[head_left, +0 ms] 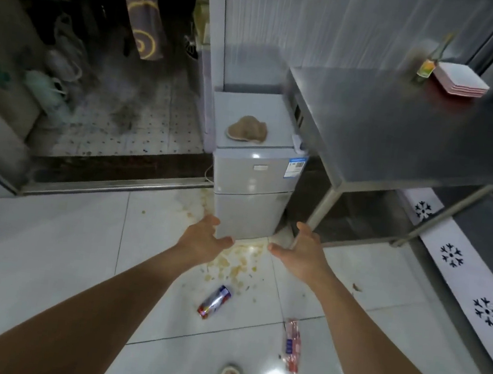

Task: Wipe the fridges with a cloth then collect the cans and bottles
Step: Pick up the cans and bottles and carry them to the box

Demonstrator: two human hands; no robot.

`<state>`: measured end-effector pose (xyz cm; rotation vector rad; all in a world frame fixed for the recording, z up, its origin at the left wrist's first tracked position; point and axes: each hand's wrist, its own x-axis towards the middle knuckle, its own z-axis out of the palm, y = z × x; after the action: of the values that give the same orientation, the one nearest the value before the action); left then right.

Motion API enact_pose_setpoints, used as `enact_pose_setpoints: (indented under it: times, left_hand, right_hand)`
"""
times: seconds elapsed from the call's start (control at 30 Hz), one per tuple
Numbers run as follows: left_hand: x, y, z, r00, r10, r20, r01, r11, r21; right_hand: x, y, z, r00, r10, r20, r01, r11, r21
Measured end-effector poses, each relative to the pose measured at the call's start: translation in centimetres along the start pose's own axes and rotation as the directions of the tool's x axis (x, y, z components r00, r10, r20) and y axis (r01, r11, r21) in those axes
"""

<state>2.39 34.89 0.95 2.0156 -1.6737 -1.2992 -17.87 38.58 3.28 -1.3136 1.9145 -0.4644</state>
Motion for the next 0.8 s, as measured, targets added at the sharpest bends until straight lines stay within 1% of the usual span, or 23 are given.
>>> enact_pose_setpoints:
  times: [0.13,0.37,0.5,0.6,0.8]
  left_hand:
    - [4.3,-1.3,1.2,0.999,-0.052,0.016,0.052,0.999,0.001]
    - [12.2,-6.7,6.8,0.987,-0.149,0.065,0.147,0.988,0.039]
    - [16.6,-12.1,11.7,0.959,-0.251,0.129,0.241,0.966,0.089]
    - [20.3,-16.9,15.8,0.935,-0.310,0.174,0.289,0.948,0.135]
    - [27.4,-27.1,24.7,0.921,-0.318,0.224,0.264,0.934,0.239]
  right_hand:
    - [4.3,1.3,2.5,0.999,0.024,0.045,-0.024,1.000,0.007]
    - [10.8,6.4,8.6,0.983,0.154,0.100,-0.157,0.987,0.021]
    - [14.4,11.0,13.6,0.968,0.227,0.105,-0.228,0.974,-0.004]
    - [17.0,15.1,18.5,0.953,0.286,0.103,-0.290,0.957,0.021]
    - [21.7,24.0,29.4,0.922,0.374,0.095,-0.379,0.925,0.035]
